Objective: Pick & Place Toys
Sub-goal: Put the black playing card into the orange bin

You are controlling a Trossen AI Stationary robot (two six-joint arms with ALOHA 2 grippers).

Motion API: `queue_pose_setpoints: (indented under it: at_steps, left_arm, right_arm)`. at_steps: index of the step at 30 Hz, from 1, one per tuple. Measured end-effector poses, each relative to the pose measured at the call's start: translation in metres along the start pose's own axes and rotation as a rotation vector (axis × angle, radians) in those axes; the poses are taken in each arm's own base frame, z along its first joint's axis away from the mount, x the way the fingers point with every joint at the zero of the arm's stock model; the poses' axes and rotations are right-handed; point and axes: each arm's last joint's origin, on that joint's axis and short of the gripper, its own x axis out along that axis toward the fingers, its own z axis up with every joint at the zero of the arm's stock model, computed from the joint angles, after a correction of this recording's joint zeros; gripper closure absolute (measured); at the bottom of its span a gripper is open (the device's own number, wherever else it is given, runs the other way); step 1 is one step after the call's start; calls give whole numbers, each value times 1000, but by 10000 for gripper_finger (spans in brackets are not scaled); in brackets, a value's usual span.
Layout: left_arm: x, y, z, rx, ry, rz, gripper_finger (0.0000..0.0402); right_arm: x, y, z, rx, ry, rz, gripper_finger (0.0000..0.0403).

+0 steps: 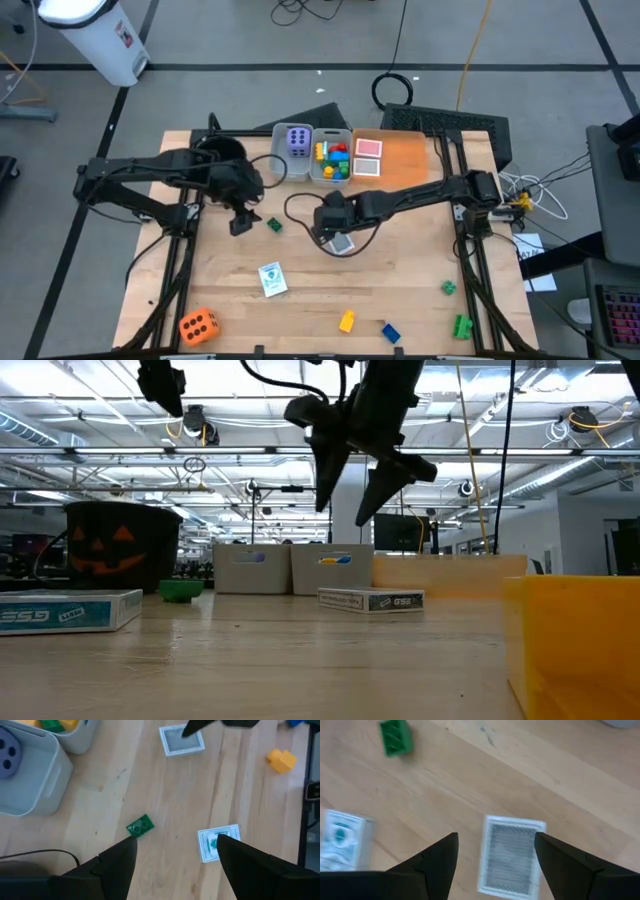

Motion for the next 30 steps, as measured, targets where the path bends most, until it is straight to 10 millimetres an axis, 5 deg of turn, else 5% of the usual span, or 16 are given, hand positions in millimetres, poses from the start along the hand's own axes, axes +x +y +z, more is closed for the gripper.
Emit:
queue_pose_setpoints:
  at_steps: [18,30]
  left_arm:
    - [-3,1,0,-18,-26,32,119]
    - [-4,1,0,-12,-28,35,119]
  right_arm:
    - [0,5,3,-92,-26,54,140]
    - [0,2,0,-116,13,35,9]
